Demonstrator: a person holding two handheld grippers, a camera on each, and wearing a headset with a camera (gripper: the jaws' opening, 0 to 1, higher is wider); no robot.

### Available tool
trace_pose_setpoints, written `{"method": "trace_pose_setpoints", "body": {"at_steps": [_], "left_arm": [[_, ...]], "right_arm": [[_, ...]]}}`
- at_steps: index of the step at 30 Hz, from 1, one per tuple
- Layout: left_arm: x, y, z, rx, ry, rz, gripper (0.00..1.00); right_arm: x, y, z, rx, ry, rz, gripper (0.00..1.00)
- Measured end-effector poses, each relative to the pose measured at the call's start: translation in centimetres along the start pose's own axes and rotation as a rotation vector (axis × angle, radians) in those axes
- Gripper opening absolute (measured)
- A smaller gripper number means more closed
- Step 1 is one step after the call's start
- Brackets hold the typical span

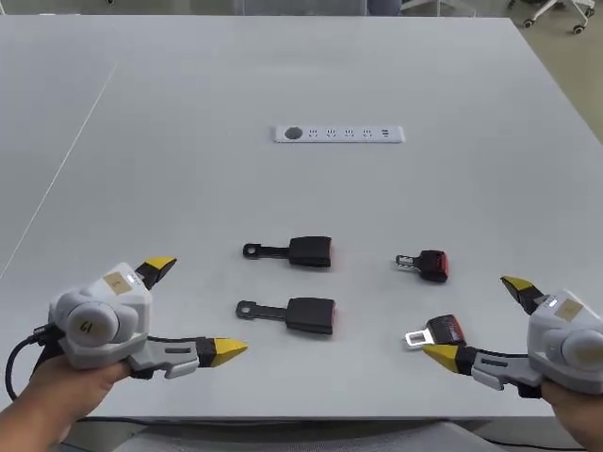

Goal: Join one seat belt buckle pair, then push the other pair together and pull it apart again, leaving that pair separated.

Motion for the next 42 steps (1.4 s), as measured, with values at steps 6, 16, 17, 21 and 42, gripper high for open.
{"method": "trace_pose_setpoints", "body": {"at_steps": [6, 16, 17, 21, 42], "left_arm": [[0.1, 0.1, -0.1, 0.001, -0.002, 0.002, 1.0], [0.1, 0.0, -0.1, 0.011, -0.004, -0.001, 1.0], [0.1, 0.0, -0.2, 0.012, -0.002, 0.0, 1.0], [0.0, -0.1, -0.4, 0.016, 0.007, -0.011, 1.0], [0.0, 0.0, -3.5, 0.073, 0.085, -0.061, 1.0]], "right_arm": [[-0.1, 0.0, -0.1, 0.0, 0.0, 0.0, 0.99], [-0.5, 0.3, -0.2, 0.011, -0.009, -0.002, 0.99], [-0.5, 0.4, -0.2, 0.012, -0.012, -0.001, 0.99], [-0.6, 0.3, -0.4, 0.018, -0.025, 0.002, 0.99], [-1.8, 0.8, -2.2, 0.086, -0.158, 0.061, 0.97]]}}
Point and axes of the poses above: the centre of the closed fingertips' face, and the gripper's own axes: z roughly backward along the fingers, x roughly to its left, y roughly out of its underside, the point moved 10 cm from there along z, roughly backward along the fingers, and after that the axes turned 3 degrees about x, right-handed, at the moved point
